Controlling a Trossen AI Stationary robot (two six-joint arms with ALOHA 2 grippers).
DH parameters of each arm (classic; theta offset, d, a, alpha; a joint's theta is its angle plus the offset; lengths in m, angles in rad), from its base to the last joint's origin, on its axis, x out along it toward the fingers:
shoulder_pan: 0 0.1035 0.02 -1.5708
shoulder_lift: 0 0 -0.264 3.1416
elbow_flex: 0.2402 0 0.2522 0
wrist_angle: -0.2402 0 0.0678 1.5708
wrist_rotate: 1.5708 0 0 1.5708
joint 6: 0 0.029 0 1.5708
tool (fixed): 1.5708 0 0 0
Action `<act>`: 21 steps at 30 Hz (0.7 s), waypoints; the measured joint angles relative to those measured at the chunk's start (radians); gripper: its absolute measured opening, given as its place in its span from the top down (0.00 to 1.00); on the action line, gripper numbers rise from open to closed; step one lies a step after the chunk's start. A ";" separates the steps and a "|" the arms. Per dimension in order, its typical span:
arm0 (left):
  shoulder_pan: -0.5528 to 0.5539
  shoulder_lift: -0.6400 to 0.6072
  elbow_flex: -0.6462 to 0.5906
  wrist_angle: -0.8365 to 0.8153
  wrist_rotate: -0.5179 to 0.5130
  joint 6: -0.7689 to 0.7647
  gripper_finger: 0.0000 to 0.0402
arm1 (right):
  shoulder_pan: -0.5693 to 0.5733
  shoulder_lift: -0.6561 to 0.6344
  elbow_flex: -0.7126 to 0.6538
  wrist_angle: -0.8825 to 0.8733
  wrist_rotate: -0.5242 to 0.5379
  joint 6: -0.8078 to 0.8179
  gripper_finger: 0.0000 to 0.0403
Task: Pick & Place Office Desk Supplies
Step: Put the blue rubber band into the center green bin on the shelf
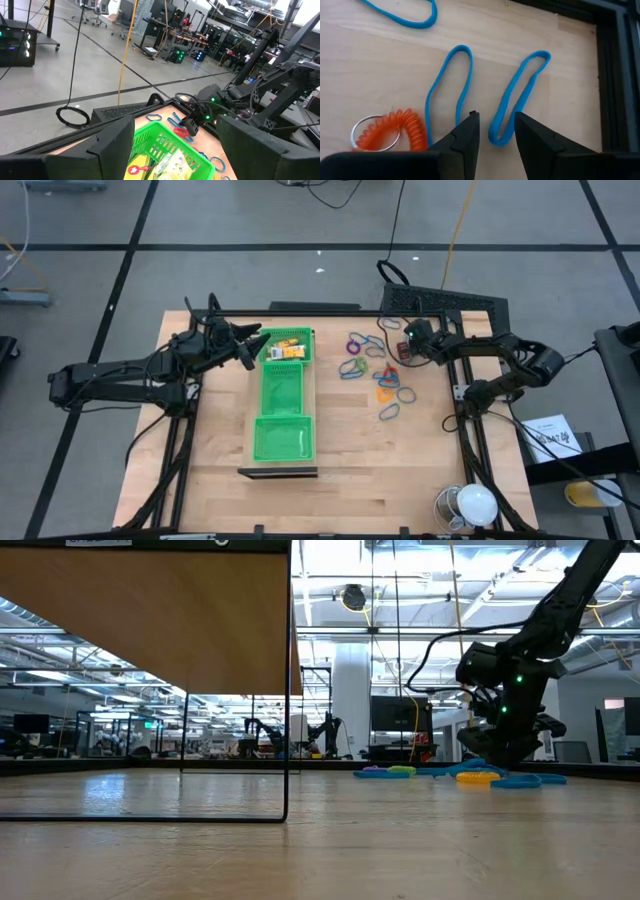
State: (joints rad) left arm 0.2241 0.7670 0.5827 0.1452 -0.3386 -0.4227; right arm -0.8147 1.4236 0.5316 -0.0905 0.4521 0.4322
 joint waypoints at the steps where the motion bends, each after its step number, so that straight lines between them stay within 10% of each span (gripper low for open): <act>1: 0.000 0.000 0.000 0.000 0.000 0.000 0.27 | 0.003 0.005 0.000 0.003 0.013 0.000 0.72; 21: 0.000 0.000 0.000 0.000 0.006 0.000 0.27 | 0.012 0.014 0.000 -0.027 0.010 -0.058 0.99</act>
State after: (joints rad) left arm 0.2241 0.7669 0.5827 0.1452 -0.3328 -0.4231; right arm -0.8028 1.4380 0.5320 -0.1174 0.4617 0.3746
